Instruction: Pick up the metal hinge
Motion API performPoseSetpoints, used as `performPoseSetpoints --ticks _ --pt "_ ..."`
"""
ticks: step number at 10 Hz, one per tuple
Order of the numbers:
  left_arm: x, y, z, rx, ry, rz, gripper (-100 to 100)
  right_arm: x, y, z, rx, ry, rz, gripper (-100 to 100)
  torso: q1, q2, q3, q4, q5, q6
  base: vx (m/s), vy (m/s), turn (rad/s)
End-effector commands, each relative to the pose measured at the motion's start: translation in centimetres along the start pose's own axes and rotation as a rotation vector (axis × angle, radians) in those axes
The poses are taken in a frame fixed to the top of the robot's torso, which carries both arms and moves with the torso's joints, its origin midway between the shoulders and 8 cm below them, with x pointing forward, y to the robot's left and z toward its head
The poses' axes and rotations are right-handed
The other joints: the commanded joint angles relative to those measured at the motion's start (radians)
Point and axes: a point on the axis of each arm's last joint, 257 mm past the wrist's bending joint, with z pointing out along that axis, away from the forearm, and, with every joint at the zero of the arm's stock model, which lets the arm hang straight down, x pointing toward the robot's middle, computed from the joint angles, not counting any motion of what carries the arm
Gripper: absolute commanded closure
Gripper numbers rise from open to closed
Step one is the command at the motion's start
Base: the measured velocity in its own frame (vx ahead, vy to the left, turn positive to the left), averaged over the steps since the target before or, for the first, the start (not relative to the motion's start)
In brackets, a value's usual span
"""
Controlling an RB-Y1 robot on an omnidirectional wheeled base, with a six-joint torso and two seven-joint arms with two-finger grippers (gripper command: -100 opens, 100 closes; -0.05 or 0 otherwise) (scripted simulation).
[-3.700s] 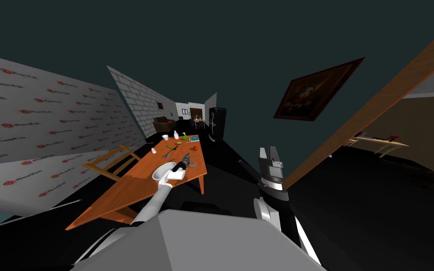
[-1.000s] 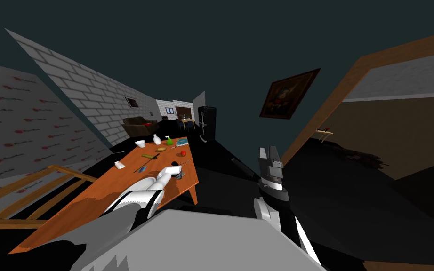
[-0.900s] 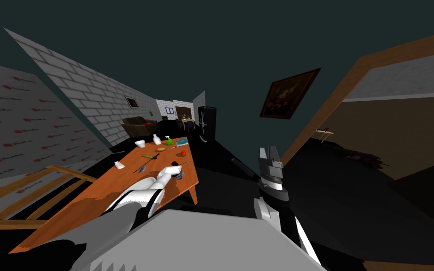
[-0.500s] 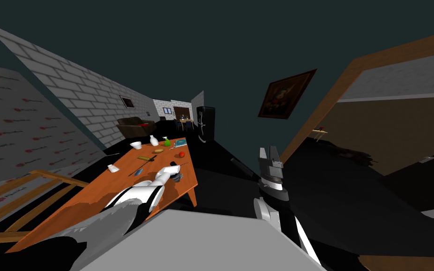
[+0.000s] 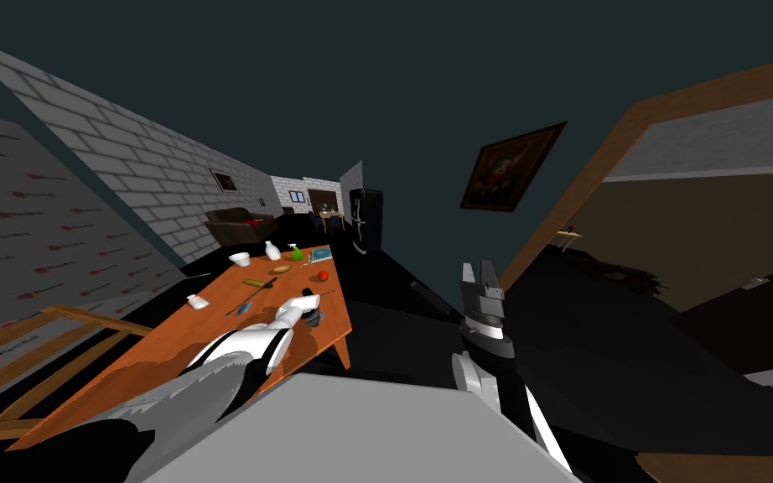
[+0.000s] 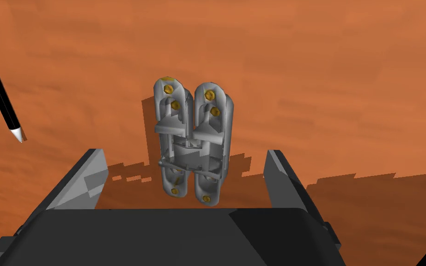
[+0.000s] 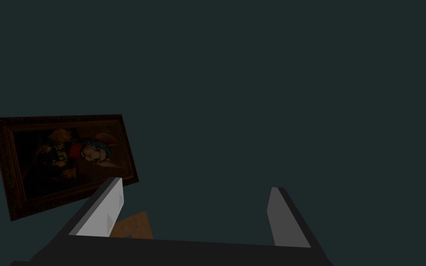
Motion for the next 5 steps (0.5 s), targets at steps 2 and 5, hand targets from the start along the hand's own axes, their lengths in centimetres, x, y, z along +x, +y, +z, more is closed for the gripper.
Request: performPoseSetpoints --ticks 2,5 --pt "-0.3 1.6 1.0 -0.001 0.001 0.005 -100 0.0 0.0 0.0 0.000 0.000 0.000 0 0.001 -0.002 -0.001 0.000 0.000 0.000 0.058 0.025 0.018" --pt "-0.3 2.3 1.4 -0.001 0.002 0.006 100 0.0 0.0 0.0 0.000 0.000 0.000 0 0.001 -0.003 -0.002 -0.001 0.000 0.000 0.046 0.021 0.008"
